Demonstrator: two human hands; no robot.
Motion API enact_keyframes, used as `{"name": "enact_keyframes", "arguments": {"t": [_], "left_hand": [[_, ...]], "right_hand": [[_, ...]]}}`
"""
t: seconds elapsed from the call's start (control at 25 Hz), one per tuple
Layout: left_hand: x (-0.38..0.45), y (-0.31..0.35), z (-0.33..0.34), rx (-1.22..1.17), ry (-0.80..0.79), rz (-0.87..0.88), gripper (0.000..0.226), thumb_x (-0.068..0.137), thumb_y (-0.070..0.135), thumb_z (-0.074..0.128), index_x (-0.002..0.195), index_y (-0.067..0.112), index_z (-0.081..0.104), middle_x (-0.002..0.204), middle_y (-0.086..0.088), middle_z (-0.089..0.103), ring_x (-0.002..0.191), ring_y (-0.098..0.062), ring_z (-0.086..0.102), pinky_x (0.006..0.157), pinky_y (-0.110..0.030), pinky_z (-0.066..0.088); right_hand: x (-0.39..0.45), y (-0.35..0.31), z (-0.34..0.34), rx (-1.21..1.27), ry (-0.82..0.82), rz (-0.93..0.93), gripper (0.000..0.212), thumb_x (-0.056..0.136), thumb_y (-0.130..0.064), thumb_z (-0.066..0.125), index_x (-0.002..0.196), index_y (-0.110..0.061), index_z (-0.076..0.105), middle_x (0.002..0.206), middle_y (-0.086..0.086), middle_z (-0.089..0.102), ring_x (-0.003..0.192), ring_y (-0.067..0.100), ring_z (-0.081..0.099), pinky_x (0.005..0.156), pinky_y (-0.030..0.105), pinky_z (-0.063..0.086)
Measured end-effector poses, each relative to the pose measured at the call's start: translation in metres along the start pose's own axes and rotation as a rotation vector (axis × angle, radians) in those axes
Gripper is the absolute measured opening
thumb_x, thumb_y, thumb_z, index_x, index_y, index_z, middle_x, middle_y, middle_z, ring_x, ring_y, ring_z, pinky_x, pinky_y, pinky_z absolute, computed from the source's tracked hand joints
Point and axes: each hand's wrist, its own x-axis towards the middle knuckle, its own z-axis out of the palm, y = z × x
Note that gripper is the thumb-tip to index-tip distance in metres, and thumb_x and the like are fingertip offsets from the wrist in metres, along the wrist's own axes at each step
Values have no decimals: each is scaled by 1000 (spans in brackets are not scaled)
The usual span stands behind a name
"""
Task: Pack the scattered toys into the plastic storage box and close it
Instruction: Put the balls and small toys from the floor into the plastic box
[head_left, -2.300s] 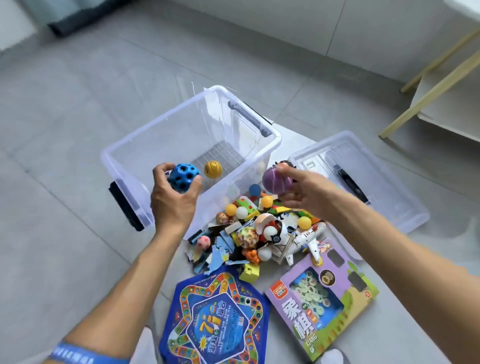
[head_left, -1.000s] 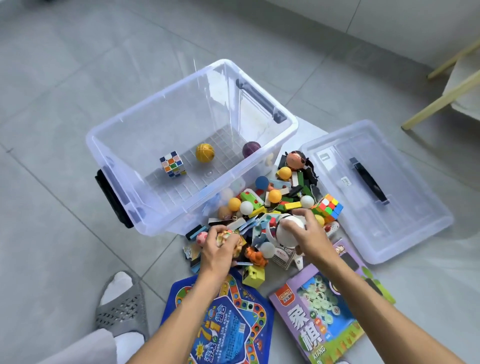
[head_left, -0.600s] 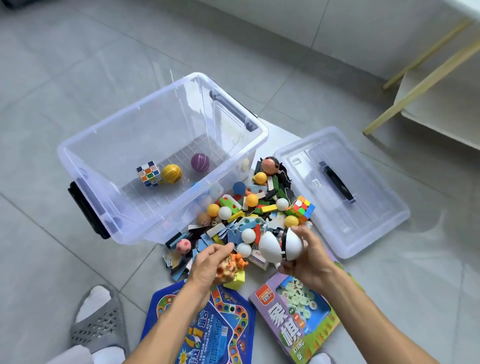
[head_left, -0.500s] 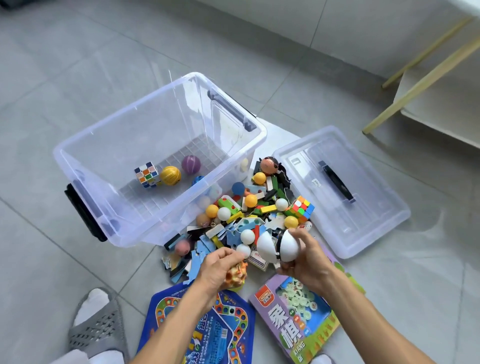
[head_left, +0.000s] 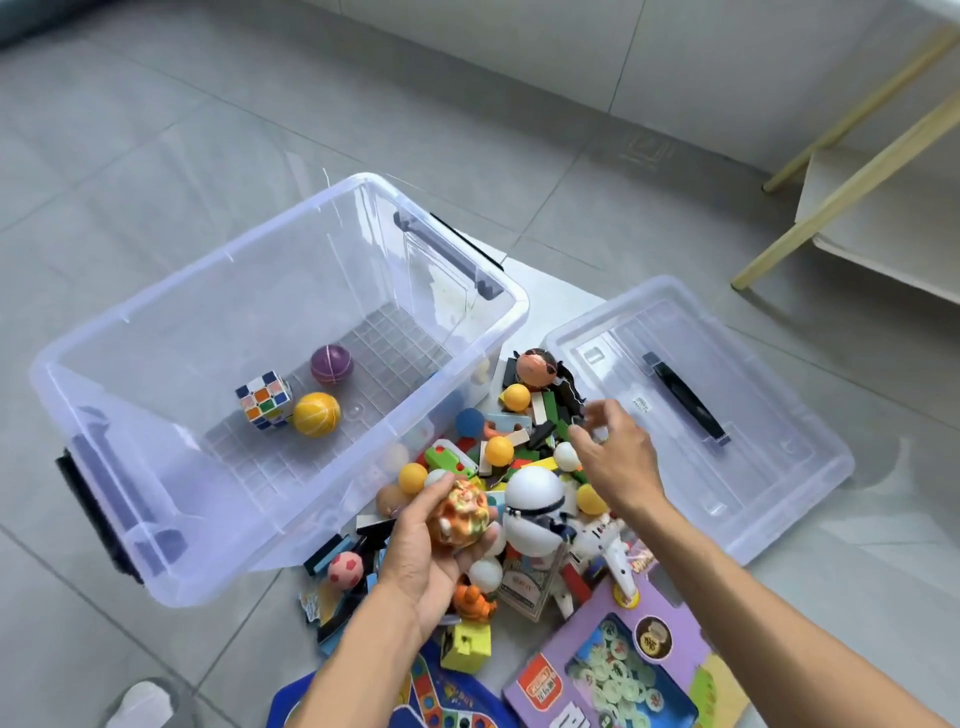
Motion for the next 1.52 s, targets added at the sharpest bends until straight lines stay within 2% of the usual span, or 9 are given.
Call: {"name": "enact_keyframes", "arguments": {"t": [0.24, 0.4, 0.52, 0.68, 0.8, 0.96, 1.12, 1.24, 1.52], "left_hand": [[-4, 15, -6, -44, 61, -17, 45, 73, 30, 73, 110, 4, 68, 92, -21, 70, 85, -33, 65, 56, -34, 57], [-17, 26, -20, -23, 87, -25, 44, 78, 32, 72, 111, 3, 68, 93, -22, 70, 87, -34, 67, 60, -36, 56], [-22, 30, -30, -54, 68, 2, 39, 81, 31, 69, 107, 2, 69, 92, -21, 71, 86, -35, 67, 60, -35, 57], [-33, 27, -26, -67, 26, -22, 36, 86, 32, 66, 105, 3, 68, 91, -22, 70, 86, -35, 67, 59, -33, 58], [-59, 21, -21, -118, -67, -59, 45, 83, 31, 70, 117, 2, 63, 107, -27, 66, 89, -37, 65, 57, -34, 58], [-114, 34, -20, -242, -205, 98, 49, 78, 11, 67, 125, 5, 60, 117, -27, 64, 94, -37, 65, 59, -31, 58], [-142, 88, -19, -250, -116, 293, 37, 92, 22, 55, 123, 3, 59, 125, -22, 61, 108, -36, 63, 81, -34, 58], [-161, 116, -32, -176, 18, 322, 43, 97, 32, 50, 135, 12, 50, 143, -18, 46, 126, -35, 50, 104, -42, 44], [-175, 69, -54, -100, 187, 354, 23, 99, 23, 49, 118, 12, 56, 123, -15, 63, 104, -29, 64, 83, -35, 52]], "right_hand": [[97, -28, 54, -595, -208, -297, 68, 83, -9, 50, 145, -27, 29, 155, 4, 25, 125, 36, 40, 87, 43, 43], [121, -18, 72, -604, -255, -224, 51, 78, -15, 43, 128, -26, 38, 131, 10, 46, 110, 40, 45, 81, 44, 43], [107, -10, 70, -603, -169, -157, 53, 74, -25, 64, 125, -23, 46, 115, 14, 55, 106, 38, 49, 77, 40, 42], [60, -32, 53, 102, -21, 89, 51, 64, -38, 73, 103, -15, 51, 98, 9, 61, 84, 28, 57, 62, 34, 43], [-1, -55, 19, 876, -286, 342, 55, 64, -36, 63, 109, -5, 56, 100, 22, 62, 73, 27, 59, 51, 32, 47], [-93, -94, -11, 1107, -605, 379, 55, 80, -35, 58, 123, -1, 55, 94, 20, 63, 69, 27, 60, 52, 32, 50], [-103, -167, -17, 1051, -638, 387, 39, 96, -28, 56, 125, -1, 56, 119, 20, 65, 96, 34, 70, 72, 35, 62], [-108, -202, -26, 941, -587, 353, 47, 98, -22, 55, 138, 1, 43, 137, 16, 49, 116, 34, 60, 94, 40, 55], [-153, -185, -105, 312, -664, 155, 24, 95, -14, 59, 119, -12, 66, 122, 11, 66, 97, 27, 67, 93, 38, 56]]}}
